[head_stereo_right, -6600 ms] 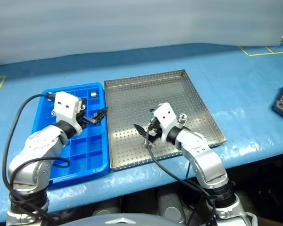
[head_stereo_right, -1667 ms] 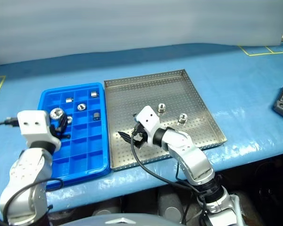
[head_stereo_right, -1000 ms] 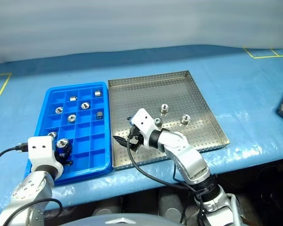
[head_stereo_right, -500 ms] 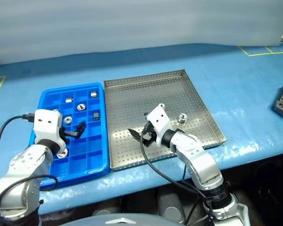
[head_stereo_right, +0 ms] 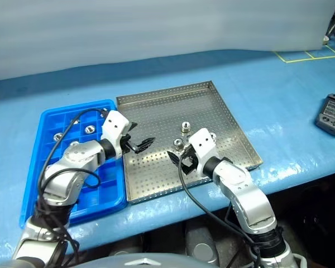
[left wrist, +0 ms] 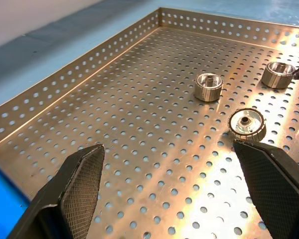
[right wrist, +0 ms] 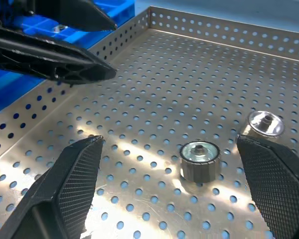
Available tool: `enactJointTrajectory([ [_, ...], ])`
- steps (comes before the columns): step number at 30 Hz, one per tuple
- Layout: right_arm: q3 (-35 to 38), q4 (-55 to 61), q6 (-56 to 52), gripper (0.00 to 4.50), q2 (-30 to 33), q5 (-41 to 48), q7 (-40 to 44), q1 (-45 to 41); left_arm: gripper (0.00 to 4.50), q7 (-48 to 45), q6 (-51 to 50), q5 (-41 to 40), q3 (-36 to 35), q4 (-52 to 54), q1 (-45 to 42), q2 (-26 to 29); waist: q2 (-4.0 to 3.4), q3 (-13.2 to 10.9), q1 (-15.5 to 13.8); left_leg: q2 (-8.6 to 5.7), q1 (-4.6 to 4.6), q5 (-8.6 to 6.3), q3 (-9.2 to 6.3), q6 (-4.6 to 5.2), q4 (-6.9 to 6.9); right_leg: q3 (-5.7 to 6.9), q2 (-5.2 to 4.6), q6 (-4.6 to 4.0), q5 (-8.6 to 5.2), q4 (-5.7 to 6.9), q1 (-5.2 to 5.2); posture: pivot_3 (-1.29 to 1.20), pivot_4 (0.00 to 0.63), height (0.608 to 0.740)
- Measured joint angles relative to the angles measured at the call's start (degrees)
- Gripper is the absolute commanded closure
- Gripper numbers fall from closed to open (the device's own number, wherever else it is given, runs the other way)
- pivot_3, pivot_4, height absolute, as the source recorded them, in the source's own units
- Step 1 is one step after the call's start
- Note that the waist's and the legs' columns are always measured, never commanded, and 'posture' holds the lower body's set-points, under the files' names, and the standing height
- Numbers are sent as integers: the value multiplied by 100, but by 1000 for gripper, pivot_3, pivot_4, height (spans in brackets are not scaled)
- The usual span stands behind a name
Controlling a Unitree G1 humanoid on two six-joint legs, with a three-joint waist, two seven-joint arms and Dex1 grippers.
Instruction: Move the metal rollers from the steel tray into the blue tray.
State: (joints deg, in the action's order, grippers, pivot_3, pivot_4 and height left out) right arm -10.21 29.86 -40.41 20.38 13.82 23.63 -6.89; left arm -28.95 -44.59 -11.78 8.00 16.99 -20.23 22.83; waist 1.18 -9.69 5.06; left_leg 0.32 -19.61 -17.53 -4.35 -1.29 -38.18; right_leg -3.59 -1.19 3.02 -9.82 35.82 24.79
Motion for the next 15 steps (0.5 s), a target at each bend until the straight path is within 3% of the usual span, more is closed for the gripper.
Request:
enactJointTrajectory([
  [7,62,149,-16,0,30,-16,-161,241,24,-379,627,166,649,-1353,-617,-367,0,0,159,0,-4,-2,5,4,1,-8,1,5,3,-2,3,-186,150,740],
  [15,71,220,-16,0,10,-15,-277,343,24,-565,999,317,833,-2184,-999,-635,0,0,297,0,-5,-3,12,5,0,-17,4,11,5,-1,2,-196,150,740],
])
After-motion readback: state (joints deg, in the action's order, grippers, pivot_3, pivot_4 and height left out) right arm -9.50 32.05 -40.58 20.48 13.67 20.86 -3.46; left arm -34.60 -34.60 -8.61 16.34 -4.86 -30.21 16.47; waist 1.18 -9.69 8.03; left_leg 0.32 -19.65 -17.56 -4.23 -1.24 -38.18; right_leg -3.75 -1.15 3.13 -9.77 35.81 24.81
